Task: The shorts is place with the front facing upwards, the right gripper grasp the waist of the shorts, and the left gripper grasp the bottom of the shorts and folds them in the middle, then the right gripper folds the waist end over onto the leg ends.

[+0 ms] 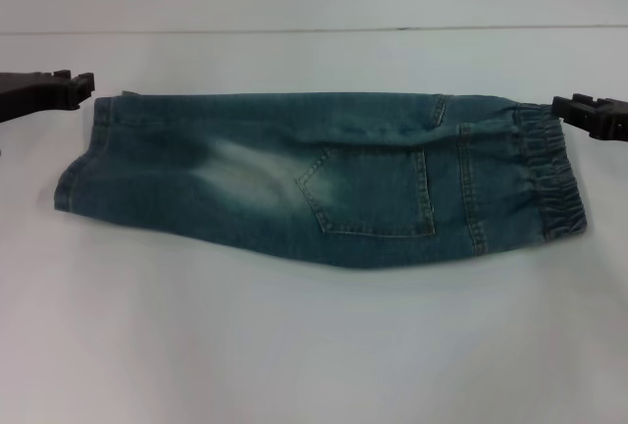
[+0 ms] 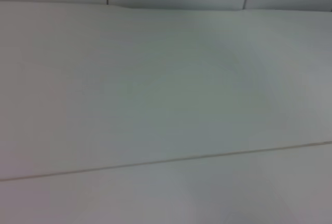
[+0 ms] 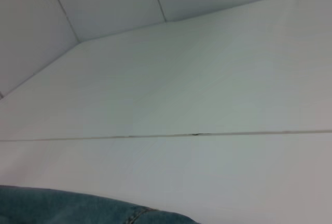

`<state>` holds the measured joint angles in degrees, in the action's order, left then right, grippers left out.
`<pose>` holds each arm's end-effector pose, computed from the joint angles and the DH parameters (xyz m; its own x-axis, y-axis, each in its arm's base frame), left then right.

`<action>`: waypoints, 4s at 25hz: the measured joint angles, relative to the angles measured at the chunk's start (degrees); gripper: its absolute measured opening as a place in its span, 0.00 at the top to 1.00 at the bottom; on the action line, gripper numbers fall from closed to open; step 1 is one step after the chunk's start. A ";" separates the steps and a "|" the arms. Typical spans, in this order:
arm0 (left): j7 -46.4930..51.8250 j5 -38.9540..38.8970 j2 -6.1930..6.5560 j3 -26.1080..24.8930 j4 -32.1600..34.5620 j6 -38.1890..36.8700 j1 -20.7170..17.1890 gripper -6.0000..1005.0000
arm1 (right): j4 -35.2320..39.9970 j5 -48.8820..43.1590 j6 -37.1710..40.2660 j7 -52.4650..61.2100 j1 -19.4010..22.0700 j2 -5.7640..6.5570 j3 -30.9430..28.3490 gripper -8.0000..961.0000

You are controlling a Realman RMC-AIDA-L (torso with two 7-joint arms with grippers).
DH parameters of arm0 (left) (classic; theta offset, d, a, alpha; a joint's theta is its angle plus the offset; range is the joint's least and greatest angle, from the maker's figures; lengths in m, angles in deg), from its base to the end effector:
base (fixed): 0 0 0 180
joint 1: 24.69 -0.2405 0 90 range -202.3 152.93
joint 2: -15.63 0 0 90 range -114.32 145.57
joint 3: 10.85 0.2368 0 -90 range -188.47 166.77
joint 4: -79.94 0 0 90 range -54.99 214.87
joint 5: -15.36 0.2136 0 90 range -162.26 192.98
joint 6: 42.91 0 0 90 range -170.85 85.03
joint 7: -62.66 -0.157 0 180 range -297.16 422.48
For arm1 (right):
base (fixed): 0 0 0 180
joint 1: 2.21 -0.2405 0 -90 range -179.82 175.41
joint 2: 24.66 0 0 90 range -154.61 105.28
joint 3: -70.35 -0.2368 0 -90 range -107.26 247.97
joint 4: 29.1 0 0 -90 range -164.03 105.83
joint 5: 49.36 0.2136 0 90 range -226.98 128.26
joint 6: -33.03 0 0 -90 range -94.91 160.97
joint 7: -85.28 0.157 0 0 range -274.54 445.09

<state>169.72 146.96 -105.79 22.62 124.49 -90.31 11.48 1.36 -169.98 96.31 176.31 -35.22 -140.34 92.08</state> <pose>-0.2990 0.4238 0.0503 0.6361 0.5531 0.5380 0.7520 -0.2881 -0.5929 0.3254 0.3815 0.0448 0.5402 -0.5381 -0.6470 -0.8402 -0.3883 -0.3785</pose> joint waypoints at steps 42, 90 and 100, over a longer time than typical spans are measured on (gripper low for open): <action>-11.35 -11.36 1.99 2.20 -2.91 -46.67 -6.25 0.09 | 20.88 -31.16 27.21 37.91 -9.03 5.24 18.33 0.01; -11.17 -11.37 1.28 2.56 -3.26 -46.07 -6.40 0.10 | 16.38 -29.89 20.53 31.05 -7.81 0.89 20.87 0.40; -11.04 -11.82 0.89 2.08 -3.35 -45.77 -6.31 0.10 | 16.39 -29.90 20.56 30.15 -7.75 0.72 20.51 0.81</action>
<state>158.68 135.14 -104.90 24.70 121.14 -136.09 5.17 17.75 -199.88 116.87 206.46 -42.98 -139.62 112.59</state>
